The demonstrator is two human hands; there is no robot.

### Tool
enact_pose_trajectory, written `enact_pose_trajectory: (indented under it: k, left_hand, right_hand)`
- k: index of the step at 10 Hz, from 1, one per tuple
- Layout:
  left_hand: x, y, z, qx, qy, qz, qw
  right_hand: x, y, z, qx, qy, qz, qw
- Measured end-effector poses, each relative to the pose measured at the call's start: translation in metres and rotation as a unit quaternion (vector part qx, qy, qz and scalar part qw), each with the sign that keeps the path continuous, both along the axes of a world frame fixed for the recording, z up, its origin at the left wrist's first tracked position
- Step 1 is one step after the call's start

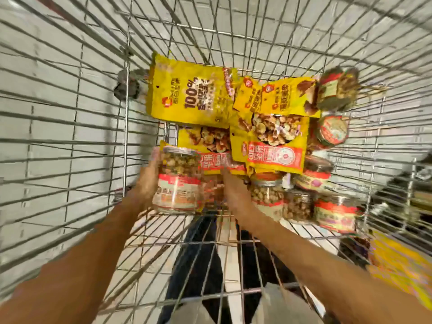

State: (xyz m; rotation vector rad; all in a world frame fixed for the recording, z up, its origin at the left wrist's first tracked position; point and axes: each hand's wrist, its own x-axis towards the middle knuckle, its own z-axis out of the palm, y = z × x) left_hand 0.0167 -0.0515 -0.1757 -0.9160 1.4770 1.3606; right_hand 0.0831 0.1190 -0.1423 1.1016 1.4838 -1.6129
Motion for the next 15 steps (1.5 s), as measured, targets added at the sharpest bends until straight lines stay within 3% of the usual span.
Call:
enact_pose_trajectory:
  k: [1, 2, 3, 4, 5, 6, 7, 9, 10, 11, 12, 13, 14, 15]
  left_hand:
    - [-0.009, 0.026, 0.031, 0.016, -0.016, -0.021, 1.0]
    - [-0.004, 0.04, 0.034, 0.047, -0.04, -0.033, 0.998]
    - [-0.007, 0.057, 0.029, 0.076, -0.067, -0.05, 0.994]
    - [-0.007, 0.058, 0.014, 0.07, -0.089, -0.041, 0.993]
    - [-0.009, 0.059, -0.002, 0.103, -0.114, -0.044, 0.987]
    - [-0.013, 0.06, -0.007, 0.132, -0.112, -0.017, 0.985]
    - [-0.017, 0.055, -0.022, 0.137, -0.076, 0.014, 0.988]
    - [-0.015, 0.048, -0.023, 0.155, -0.088, 0.025, 0.984]
    - [-0.014, 0.044, -0.014, 0.149, -0.099, 0.014, 0.984]
    - [-0.017, 0.04, 0.008, 0.137, -0.088, -0.002, 0.987]
    - [-0.025, 0.043, 0.035, 0.13, -0.068, -0.012, 0.989]
    - [-0.039, 0.053, 0.092, 0.19, -0.028, -0.032, 0.981]
    - [-0.044, 0.064, 0.144, 0.255, 0.003, -0.056, 0.965]
    - [-0.037, 0.086, 0.228, 0.36, 0.069, -0.085, 0.927]
  right_hand:
    - [0.019, 0.057, 0.013, 0.105, 0.002, -0.037, 0.994]
    - [0.041, 0.087, 0.006, 0.297, -0.012, 0.12, 0.947]
    - [0.075, 0.105, -0.028, 0.285, -0.056, 0.228, 0.929]
    - [0.077, 0.083, -0.054, 0.265, -0.106, 0.216, 0.934]
    - [0.078, 0.046, -0.094, 0.38, -0.201, 0.223, 0.875]
    - [0.081, 0.04, -0.108, 0.425, -0.178, 0.203, 0.864]
    - [0.08, 0.058, -0.123, 0.369, -0.098, 0.072, 0.921]
    - [0.082, 0.058, -0.131, 0.414, -0.059, 0.088, 0.904]
    - [0.076, 0.066, -0.125, 0.391, -0.079, 0.119, 0.909]
    - [0.055, 0.089, -0.085, 0.177, -0.016, 0.067, 0.982]
    - [0.033, 0.096, -0.031, 0.029, 0.033, 0.077, 0.996]
    - [0.002, 0.106, 0.062, -0.006, 0.117, 0.139, 0.983]
    - [0.003, 0.121, 0.134, -0.005, 0.171, 0.075, 0.982]
    - [0.039, 0.14, 0.225, -0.048, 0.277, -0.109, 0.953]
